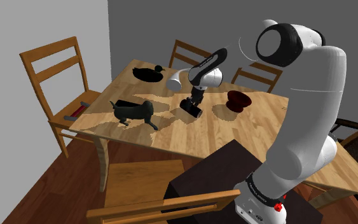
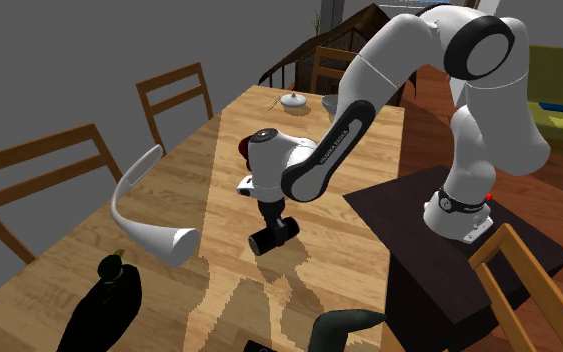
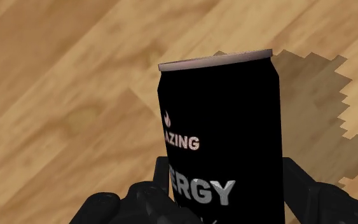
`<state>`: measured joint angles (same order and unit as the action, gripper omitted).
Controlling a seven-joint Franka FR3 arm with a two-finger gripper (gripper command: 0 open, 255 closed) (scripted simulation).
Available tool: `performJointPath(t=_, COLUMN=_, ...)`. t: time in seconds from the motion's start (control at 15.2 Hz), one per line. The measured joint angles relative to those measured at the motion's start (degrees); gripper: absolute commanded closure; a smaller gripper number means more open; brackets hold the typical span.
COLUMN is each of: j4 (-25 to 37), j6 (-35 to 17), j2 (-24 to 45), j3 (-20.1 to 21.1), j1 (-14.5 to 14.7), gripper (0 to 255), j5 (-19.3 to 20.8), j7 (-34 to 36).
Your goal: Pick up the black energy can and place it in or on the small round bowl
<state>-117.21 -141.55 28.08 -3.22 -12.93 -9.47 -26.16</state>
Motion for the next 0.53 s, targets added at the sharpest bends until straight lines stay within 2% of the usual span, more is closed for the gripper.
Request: performJointPath(t=0.53, j4=-0.37, j6=1.70, j2=-1.89, j3=-0.24, j1=0.11, gripper=255, j5=0.33, j7=0.33)
